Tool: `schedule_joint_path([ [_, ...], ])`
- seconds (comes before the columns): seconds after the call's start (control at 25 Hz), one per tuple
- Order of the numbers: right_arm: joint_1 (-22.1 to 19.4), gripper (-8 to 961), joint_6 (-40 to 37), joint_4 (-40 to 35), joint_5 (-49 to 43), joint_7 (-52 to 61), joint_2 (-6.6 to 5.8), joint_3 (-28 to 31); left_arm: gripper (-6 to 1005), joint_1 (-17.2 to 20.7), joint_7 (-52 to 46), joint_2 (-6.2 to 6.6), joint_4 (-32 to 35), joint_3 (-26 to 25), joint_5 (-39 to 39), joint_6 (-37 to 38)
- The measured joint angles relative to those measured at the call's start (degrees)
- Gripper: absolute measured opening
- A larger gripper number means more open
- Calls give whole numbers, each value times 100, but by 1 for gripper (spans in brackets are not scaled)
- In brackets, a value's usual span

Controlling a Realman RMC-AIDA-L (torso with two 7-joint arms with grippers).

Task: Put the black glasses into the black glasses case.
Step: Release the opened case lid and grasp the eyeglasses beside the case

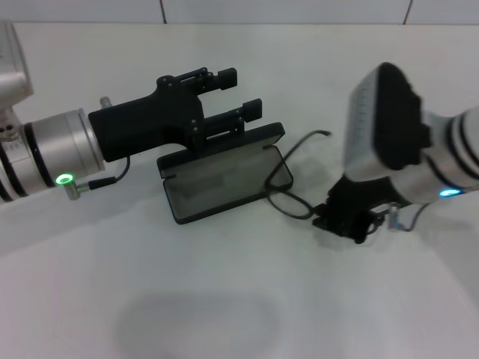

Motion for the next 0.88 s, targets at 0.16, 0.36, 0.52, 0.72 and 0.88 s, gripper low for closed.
schedule_joint_path([
  [0.16,-486,113,-488,-359,352,-595,27,800,682,14,-28,4,-1,-23,-20,217],
  [0.36,-1014,113,-1306,-283,1606,-1972,34,1869,682,-58,-349,11,-4,-36,-62,731],
  [0.52,-1275,112,-1724,109,2484,-2992,30,2413,682,-182,-682,24,-58,-43,-248,1296],
  [0.72,-1545,112,-1904,817,3499,-4568,-1,2493,682,-536,-1369,126,-303,-19,-281,1557],
  [0.88,-1560,111,-2033,1188,3719,-5318,8,2494,682,-1036,-1646,290,-910,2,-188,1658],
])
